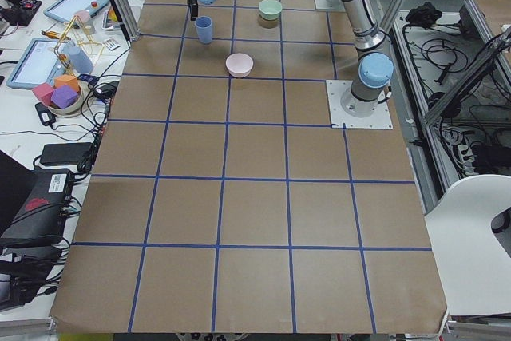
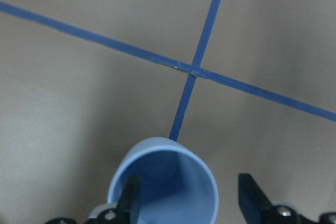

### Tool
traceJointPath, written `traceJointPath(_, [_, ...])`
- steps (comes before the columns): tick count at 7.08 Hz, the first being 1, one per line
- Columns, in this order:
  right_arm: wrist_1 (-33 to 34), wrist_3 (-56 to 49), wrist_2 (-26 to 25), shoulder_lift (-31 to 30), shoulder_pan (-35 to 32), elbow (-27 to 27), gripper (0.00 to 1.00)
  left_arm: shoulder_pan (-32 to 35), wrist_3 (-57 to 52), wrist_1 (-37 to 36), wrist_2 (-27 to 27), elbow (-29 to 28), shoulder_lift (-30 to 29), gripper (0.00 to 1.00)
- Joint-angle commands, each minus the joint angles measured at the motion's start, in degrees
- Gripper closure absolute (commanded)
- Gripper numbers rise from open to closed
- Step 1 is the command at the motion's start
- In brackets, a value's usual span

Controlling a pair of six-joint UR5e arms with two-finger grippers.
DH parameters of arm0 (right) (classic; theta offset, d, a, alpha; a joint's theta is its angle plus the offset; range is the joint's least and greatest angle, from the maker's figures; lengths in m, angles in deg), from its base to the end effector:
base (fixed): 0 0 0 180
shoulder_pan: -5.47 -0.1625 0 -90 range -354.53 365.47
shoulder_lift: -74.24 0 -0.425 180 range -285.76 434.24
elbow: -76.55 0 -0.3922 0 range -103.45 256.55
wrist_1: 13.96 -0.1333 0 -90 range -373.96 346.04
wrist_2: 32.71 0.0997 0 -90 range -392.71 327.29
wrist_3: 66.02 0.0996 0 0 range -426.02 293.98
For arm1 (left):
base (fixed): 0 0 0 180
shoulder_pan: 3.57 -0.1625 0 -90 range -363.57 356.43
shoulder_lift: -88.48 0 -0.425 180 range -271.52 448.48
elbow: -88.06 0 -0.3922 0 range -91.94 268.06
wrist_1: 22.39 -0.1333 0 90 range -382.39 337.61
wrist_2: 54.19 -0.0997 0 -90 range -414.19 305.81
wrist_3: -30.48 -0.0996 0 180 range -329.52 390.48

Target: Stack blue cups with both arms

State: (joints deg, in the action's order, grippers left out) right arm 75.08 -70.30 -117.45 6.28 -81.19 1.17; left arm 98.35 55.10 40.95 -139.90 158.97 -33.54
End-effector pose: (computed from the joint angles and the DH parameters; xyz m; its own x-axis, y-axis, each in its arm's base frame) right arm 0.1053 -0.6398 0.3931 -0.9949 -0.0026 -0.1013 -0.0167 0.9902 0.1386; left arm -0.2881 -0.6833 0.3623 -0.9672 -0.1929 0.1649 -0.2225 0.9571 -0.1855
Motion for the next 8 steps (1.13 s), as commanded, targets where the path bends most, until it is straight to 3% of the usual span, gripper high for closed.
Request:
traceJointPath(1, [3.39, 12.39, 2.45, 0.28, -6.91, 0.76, 1.0, -5.39, -12.69, 9.2, 1.16, 0.19, 7.45, 0.0])
traceJointPath(2, [4.64, 16.11, 4.03, 0.72, -8.85, 0.85, 1.0, -6.81, -14.93, 15.08, 0.98, 0.36, 11.32, 0.0])
traceJointPath(5, [13.06, 28.59, 4.05, 4.31, -16.23, 2.25, 1.0, -9.1, -18.21, 21.63, -0.85, 0.54, 20.21, 0.0])
traceJointPath(8, [13.97, 30.21, 3.17, 8.18, -17.31, 6.01, 1.0, -10.87, -18.03, 28.41, -1.92, 4.29, 24.44, 0.0])
